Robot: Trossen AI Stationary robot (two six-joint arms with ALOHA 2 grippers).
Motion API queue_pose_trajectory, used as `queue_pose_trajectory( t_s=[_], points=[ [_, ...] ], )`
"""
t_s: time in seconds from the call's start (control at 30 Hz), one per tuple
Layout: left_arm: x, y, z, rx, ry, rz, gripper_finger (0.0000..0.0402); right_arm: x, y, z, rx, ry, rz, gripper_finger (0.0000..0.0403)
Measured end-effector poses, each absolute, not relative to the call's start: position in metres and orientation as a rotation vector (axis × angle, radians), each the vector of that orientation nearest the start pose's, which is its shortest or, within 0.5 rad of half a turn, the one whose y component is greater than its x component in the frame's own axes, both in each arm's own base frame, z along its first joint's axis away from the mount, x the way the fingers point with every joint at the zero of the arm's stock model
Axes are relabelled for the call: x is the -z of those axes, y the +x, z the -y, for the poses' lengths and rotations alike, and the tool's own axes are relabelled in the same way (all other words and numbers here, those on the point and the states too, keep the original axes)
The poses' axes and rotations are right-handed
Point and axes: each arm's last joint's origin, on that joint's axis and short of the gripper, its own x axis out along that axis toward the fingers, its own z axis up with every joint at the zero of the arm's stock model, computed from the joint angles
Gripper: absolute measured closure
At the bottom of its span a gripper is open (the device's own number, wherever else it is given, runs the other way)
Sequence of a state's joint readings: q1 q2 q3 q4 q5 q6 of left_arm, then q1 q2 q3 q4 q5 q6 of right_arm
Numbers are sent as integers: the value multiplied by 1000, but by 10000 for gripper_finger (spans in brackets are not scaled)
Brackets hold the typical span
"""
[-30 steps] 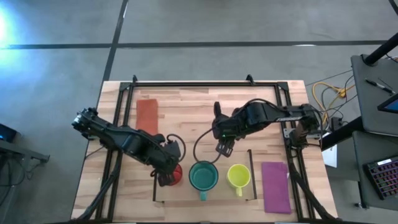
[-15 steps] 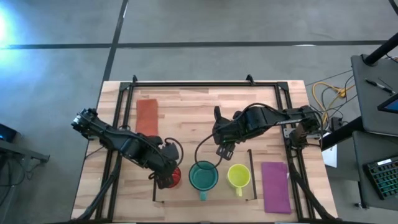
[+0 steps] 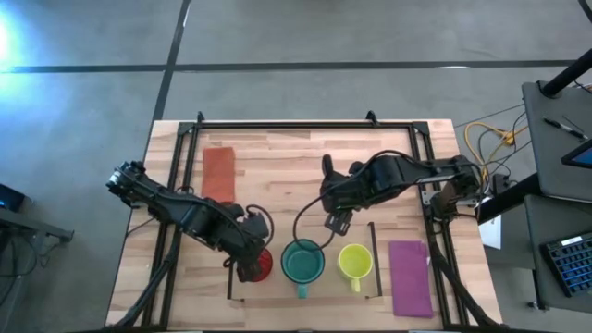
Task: Stack small to large cups/mugs on shelf
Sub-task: Put the red cup on the shelf, then return to Home Position
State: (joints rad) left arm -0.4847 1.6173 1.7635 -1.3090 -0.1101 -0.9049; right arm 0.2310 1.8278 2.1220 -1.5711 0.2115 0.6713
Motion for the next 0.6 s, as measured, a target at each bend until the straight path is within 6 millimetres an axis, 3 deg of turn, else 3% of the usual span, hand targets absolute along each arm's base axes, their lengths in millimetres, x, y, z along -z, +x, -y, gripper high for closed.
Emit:
queue_pose_trajectory(
  t_s=[0.13,0.3,0.43,0.6],
  points=[
    [-383,266,137,-169,-488,-1140,322,-399,322,-69,382,291,-1175,209],
    [-420,249,130,-34,-515,-1051,323,-409,315,-65,297,192,-1156,209],
    [-461,224,113,96,-337,-859,323,-437,298,-55,234,149,-1068,209],
    [-505,206,100,169,-465,-528,323,-478,263,-49,230,332,-902,209]
  ],
)
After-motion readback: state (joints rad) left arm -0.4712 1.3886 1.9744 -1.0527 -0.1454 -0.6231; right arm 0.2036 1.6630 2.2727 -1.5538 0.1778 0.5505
